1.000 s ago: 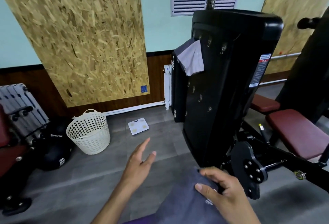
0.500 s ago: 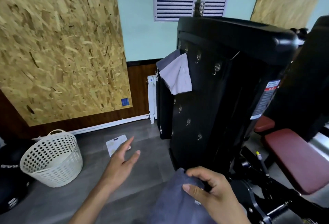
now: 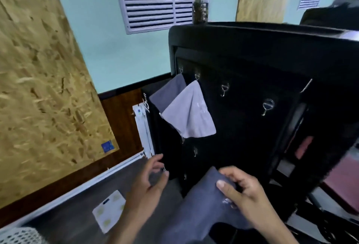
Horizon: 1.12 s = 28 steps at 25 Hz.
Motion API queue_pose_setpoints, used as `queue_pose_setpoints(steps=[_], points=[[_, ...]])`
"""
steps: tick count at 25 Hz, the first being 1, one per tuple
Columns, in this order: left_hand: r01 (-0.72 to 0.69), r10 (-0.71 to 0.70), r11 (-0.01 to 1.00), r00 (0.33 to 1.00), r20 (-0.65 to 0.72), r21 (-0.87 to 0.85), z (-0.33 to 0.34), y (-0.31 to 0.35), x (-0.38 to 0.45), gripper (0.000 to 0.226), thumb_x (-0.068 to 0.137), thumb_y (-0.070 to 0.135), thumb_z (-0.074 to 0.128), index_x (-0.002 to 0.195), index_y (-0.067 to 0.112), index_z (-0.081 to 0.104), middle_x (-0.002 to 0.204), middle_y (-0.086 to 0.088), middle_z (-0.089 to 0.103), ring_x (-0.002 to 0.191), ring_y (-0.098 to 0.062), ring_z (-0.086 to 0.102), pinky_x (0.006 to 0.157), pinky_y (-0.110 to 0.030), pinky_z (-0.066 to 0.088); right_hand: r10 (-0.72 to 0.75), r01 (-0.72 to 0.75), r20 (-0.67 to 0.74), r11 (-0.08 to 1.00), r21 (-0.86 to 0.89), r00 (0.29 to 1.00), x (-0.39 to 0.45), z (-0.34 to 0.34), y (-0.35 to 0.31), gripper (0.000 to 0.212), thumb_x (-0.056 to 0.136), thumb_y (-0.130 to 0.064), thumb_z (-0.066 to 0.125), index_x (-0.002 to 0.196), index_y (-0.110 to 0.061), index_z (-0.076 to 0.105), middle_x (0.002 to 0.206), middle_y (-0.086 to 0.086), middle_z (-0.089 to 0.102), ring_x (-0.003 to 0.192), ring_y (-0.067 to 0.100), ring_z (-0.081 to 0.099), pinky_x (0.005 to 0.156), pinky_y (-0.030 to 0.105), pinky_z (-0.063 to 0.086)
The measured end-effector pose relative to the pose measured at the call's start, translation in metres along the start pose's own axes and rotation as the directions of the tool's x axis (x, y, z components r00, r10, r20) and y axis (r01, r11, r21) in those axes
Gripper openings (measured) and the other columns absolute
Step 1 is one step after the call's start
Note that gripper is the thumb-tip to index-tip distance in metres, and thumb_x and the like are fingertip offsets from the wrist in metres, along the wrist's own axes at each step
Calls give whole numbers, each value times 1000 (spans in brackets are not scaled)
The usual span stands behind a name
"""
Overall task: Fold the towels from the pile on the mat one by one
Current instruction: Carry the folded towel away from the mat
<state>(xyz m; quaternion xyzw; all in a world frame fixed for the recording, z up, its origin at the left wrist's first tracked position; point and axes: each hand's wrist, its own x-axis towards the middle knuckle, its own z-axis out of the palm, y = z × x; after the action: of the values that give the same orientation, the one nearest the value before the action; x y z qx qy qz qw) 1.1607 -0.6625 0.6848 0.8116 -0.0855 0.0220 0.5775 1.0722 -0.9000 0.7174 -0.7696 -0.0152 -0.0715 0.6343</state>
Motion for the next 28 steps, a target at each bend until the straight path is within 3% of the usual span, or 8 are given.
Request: queue_pose_setpoints(steps=[3,6,9,11,13,17,23,28], points=[[-40,42,999,995,87,-18,14,19,49,19,86,39,63,103,46,65,98,23,67,95,0,63,84,-27,51,-34,37,-67,998,41,997,68,-1,-5,24,91,-4,64,85,-27,69,67,-11,60,58,-2,53,50,13,42],[-186,157,978,954,255,91,35,41,83,40,77,43,71,116,37,62,107,22,66,101,2,61,86,-24,51,-83,83,-82,997,3,993,118,-7,-9,11,94,-4,61,92,-14,65,68,-14,60,60,-3,53,53,10,41],[-256,195,938,947,256,232,62,50,123,50,81,38,71,127,31,54,118,15,63,107,-3,60,89,-29,50,-153,143,-136,987,-79,979,159,-17,-4,9,91,-6,65,96,-13,66,99,-13,63,87,-2,59,76,11,44],[-241,196,930,964,181,276,78,53,146,44,84,36,69,125,29,56,116,11,65,106,-8,61,89,-33,51,-272,190,-232,927,-323,934,182,-26,6,11,88,-11,70,97,-17,68,111,-14,54,103,2,54,89,10,38],[-230,196,933,970,144,277,90,58,160,39,84,33,69,121,26,59,112,10,67,102,-7,61,86,-25,50,-302,175,-286,902,-395,909,196,-31,11,10,90,-16,68,96,-23,65,99,-16,58,96,7,56,85,19,42],[-236,204,949,965,162,210,103,69,181,33,85,23,70,116,25,60,101,19,65,94,6,58,75,-4,42,-184,132,-253,969,-209,950,209,-39,12,4,98,-17,55,96,-21,55,83,-8,61,79,6,57,72,24,46],[-298,257,945,932,258,136,107,88,210,35,85,25,71,118,27,60,104,21,66,100,9,59,86,-11,46,-148,109,-408,987,-116,901,229,-49,-4,5,99,-24,54,100,-25,58,86,-5,66,79,9,64,71,35,53],[-375,249,866,897,365,331,124,99,238,35,86,33,65,118,41,54,97,16,67,91,-3,62,78,-31,53,-300,-91,-568,825,-558,766,233,-49,-3,18,98,-29,52,116,-26,53,73,-2,66,68,27,65,61,37,47]])
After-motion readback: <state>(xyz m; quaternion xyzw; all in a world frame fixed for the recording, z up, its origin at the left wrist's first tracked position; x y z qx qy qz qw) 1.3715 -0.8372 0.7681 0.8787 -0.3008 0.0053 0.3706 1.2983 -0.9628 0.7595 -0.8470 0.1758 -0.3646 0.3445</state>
